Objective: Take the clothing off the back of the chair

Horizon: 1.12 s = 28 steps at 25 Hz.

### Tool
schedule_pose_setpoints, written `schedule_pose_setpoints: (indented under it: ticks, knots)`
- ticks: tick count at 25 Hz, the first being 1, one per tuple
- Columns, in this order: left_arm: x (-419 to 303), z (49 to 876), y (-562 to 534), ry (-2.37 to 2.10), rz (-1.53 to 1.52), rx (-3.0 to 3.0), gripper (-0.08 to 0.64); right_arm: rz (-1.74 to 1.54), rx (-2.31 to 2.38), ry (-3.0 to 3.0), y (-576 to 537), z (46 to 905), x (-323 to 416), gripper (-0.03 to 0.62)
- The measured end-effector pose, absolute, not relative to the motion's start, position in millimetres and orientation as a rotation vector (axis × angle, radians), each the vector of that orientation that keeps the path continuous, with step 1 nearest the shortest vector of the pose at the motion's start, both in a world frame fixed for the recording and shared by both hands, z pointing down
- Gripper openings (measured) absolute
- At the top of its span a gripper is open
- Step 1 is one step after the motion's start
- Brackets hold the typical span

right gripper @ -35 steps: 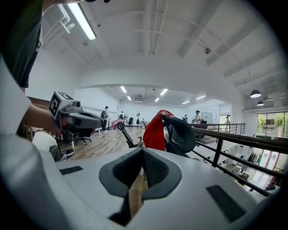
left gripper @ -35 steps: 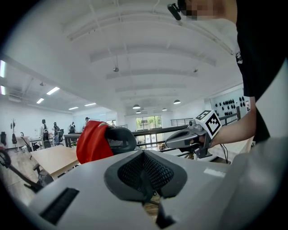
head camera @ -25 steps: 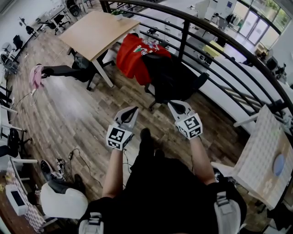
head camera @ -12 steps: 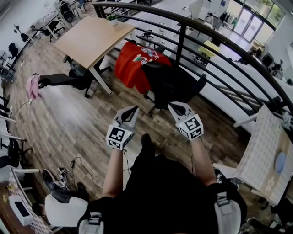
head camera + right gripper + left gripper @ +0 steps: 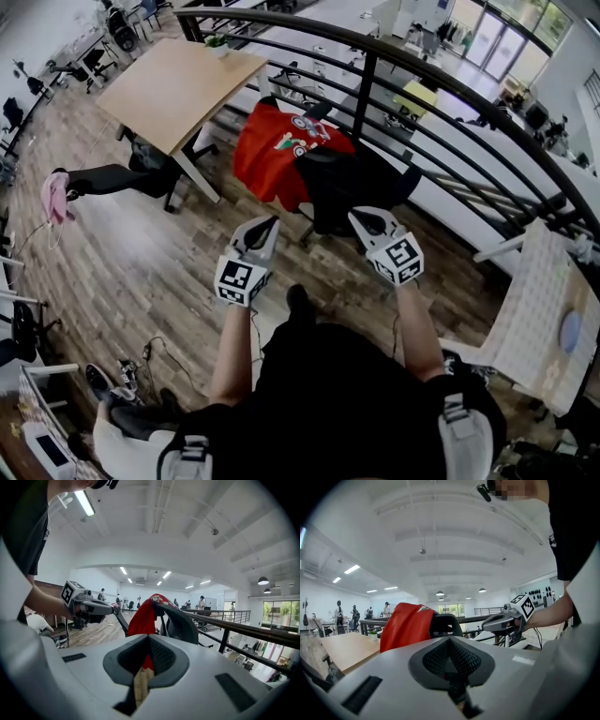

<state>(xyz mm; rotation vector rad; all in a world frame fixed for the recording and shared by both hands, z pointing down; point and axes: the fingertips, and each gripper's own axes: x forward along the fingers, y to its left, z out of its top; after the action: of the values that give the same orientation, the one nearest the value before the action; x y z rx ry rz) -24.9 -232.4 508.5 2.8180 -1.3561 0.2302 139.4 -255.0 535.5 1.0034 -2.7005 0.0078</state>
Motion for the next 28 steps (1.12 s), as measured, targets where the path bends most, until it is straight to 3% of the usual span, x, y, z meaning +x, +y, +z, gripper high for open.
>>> schedule_pose_setpoints:
  ticks: [20, 28]
  knots:
    - [-62, 507, -338, -1.257, 0.209, 2.870, 0.006, -0.057, 1.138, -2.689, -339, 507, 120, 0.008]
    - [-67, 501, -367, -1.260, 0.216, 2.952, 0.127, -0.132, 1.139, -2.660, -362, 480, 117, 0.035]
